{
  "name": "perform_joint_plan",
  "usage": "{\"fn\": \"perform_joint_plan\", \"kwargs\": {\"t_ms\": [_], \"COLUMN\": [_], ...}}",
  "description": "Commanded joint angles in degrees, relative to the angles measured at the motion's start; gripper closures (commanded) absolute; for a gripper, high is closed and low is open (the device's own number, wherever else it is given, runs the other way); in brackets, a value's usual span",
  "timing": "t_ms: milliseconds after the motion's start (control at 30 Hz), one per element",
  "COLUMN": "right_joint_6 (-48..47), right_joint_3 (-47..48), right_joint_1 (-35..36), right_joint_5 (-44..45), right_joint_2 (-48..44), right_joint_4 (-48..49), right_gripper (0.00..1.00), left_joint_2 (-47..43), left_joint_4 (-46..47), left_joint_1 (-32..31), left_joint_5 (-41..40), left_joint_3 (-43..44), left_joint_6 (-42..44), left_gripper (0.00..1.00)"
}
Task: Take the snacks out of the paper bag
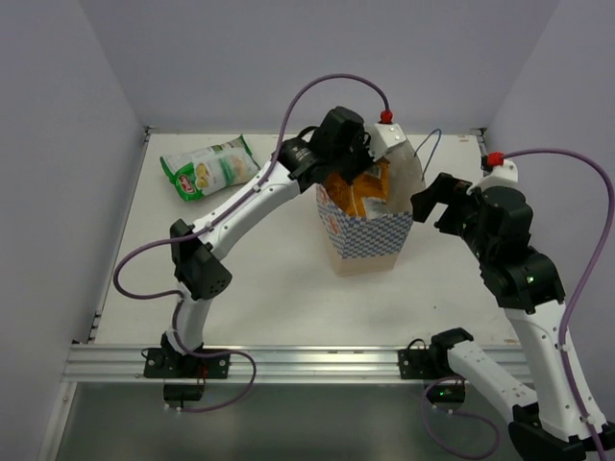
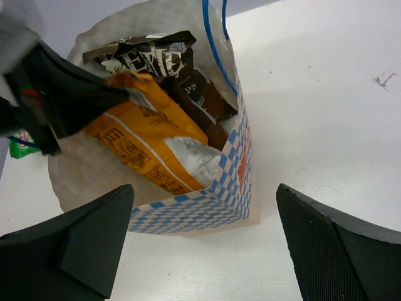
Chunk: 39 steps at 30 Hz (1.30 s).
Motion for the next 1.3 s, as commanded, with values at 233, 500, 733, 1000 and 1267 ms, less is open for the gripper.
{"fn": "perform_joint_plan", "kwargs": {"t_ms": [233, 500, 733, 1000, 1267], "right_joint_6": [-0.7, 0.3, 0.7, -0.7, -1.6], "right_joint_3": [-4.2, -6.8, -8.9, -9.1, -9.6], "right_joint_1": [-0.3, -0.3, -0.2, -0.2, -0.2], "right_joint_5": [-0.5, -3.5, -4.7, -6.8, -8.5], "right_joint_2": [-5.3, -8.4, -10.5, -11.7, -11.3], "right_joint_4": [1.7, 2.5, 2.6, 2.6, 3.4], "right_gripper": [0.01, 0.01, 0.01, 0.01, 0.01], "left_joint_2": [-15.0, -24.9, -28.7, -37.2, -40.2], "left_joint_4": [22.7, 44.9, 51.4, 36.3, 23.0], "left_joint_1": [0.5, 1.3, 6.9, 19.0, 20.2], "left_joint_5": [-14.0, -25.5, -35.4, -42.0, -35.4], "left_joint_3": [5.8, -5.5, -11.7, -20.4, -31.3], "left_joint_6": [-5.3, -6.0, -14.4, -21.6, -30.9], "left_gripper": [1.0, 1.0, 1.0, 1.0, 1.0]}}
